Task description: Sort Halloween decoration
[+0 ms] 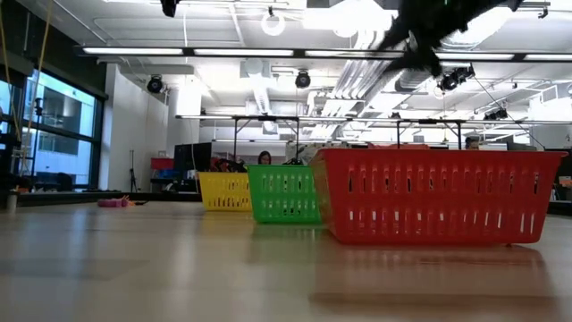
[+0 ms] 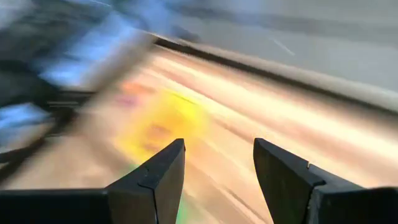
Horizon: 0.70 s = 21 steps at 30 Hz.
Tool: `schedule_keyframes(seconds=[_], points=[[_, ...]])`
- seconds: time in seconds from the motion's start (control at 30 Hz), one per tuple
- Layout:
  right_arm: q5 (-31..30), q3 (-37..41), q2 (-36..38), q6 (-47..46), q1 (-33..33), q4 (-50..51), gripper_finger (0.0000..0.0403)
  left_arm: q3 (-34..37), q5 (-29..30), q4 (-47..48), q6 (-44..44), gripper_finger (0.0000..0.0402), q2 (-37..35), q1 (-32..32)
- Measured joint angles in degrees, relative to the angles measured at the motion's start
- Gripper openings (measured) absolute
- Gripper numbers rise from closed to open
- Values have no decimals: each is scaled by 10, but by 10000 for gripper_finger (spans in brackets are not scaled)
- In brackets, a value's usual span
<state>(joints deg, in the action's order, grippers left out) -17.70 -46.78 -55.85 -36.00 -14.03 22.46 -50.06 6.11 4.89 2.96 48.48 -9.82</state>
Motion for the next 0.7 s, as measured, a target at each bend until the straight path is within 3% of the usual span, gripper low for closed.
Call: schedule_keyframes(seconds=[0.1, 0.23, 0.43, 0.7], points=[[-10, -28, -26, -95, -52, 185, 185, 0, 0, 0, 0, 97, 1, 0], [17, -27, -70, -148, -113, 288, 185, 0, 0, 4, 0, 97, 7, 0], [78, -2, -155, -152, -175, 253, 185, 0, 1, 4, 11, 97, 21, 0], [97, 0, -267, -126, -215, 239, 185, 0, 5, 3, 20, 97, 28, 0]])
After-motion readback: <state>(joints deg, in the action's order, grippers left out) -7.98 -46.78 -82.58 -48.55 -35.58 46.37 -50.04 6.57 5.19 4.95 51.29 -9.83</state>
